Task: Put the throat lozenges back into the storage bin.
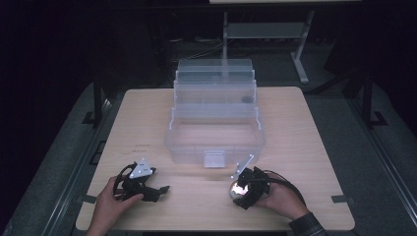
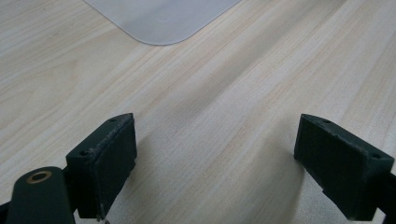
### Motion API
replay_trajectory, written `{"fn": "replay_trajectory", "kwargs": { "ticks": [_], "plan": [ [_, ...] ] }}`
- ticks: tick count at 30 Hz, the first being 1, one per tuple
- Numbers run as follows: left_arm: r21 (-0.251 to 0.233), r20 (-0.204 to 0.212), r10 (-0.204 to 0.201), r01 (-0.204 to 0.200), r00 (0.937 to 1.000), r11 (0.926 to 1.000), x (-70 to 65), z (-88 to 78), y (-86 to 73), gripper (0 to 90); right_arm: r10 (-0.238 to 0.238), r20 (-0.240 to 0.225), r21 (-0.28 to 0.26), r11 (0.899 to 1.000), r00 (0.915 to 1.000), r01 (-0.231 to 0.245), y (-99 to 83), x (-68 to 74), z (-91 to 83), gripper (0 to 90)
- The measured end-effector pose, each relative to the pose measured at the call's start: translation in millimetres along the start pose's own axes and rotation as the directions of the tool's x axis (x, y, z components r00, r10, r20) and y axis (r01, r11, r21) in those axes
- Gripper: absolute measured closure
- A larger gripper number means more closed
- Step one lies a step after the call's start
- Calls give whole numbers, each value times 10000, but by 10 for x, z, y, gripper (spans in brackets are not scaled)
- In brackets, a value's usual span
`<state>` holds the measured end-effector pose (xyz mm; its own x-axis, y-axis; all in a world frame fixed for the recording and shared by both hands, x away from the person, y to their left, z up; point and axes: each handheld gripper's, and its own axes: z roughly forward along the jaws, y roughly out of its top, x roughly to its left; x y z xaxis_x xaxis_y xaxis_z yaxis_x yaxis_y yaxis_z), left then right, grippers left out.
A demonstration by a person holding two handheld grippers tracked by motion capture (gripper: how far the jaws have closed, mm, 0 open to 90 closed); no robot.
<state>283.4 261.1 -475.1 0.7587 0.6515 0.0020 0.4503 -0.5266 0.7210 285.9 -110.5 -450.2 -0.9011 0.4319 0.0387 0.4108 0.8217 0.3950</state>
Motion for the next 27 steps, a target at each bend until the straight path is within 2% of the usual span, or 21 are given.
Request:
{"fn": "replay_trajectory", "kwargs": {
  "ticks": [12, 27],
  "plan": [
    [1, -1, 1, -1, 10000, 10000, 0, 0, 0, 121, -45, -70, 2, 10000, 10000, 45, -4, -2, -7, 195],
    [4, 3, -1, 1, 10000, 10000, 0, -1, 0, 122, 134, -188, -69, 9999, 9997, -135, -13, -20, -54, 196]
  ]
}}
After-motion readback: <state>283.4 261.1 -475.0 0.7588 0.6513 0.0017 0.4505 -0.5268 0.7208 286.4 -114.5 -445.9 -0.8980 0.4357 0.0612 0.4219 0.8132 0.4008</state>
